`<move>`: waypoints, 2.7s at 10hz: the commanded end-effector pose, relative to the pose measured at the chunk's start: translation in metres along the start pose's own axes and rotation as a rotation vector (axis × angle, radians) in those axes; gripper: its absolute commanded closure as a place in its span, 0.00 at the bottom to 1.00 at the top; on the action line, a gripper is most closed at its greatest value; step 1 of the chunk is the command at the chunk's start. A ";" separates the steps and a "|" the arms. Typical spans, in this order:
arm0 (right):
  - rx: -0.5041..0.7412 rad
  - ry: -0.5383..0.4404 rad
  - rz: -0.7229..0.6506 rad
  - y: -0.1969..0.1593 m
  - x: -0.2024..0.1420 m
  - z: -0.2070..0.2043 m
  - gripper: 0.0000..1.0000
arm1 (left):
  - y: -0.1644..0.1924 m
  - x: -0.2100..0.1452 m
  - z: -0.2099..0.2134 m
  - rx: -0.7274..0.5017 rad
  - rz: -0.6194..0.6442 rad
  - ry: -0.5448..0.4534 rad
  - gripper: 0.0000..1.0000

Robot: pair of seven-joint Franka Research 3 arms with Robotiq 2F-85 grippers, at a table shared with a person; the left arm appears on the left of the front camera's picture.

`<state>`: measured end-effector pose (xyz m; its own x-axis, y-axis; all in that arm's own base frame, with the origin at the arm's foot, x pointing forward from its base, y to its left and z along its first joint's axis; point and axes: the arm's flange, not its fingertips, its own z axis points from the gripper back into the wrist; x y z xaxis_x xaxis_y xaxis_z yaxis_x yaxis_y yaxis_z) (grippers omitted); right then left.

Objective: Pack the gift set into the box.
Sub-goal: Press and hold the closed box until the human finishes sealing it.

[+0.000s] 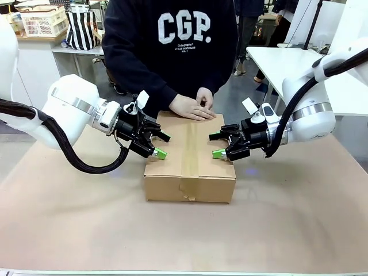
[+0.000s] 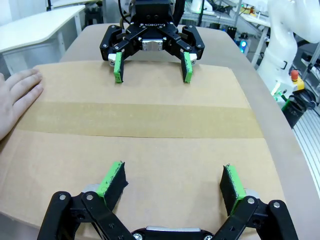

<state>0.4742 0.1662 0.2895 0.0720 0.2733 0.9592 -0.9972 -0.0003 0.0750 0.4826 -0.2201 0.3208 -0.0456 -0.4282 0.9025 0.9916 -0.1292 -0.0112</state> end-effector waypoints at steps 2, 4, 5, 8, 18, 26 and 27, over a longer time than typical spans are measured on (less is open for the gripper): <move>0.000 0.003 0.006 0.001 -0.002 0.000 0.00 | -0.002 -0.004 -0.003 -0.004 -0.004 0.004 0.00; 0.000 0.003 0.006 0.001 -0.002 0.000 0.00 | -0.002 -0.004 -0.003 -0.004 -0.004 0.004 0.00; 0.000 0.003 0.006 0.001 -0.002 0.000 0.00 | -0.002 -0.004 -0.003 -0.004 -0.004 0.004 0.00; 0.000 0.003 0.006 0.001 -0.002 0.000 0.00 | -0.002 -0.004 -0.003 -0.004 -0.004 0.004 0.00; 0.000 0.003 0.006 0.001 -0.002 0.000 0.00 | -0.002 -0.004 -0.003 -0.004 -0.004 0.004 0.00; 0.000 0.003 0.006 0.001 -0.002 0.000 0.00 | -0.002 -0.004 -0.003 -0.004 -0.004 0.004 0.00; 0.000 0.003 0.006 0.001 -0.002 0.000 0.00 | -0.002 -0.004 -0.003 -0.004 -0.004 0.004 0.00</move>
<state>0.4741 0.1662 0.2892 0.0726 0.2734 0.9592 -0.9971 -0.0003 0.0755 0.4823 -0.2199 0.3203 -0.0445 -0.4279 0.9027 0.9915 -0.1295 -0.0125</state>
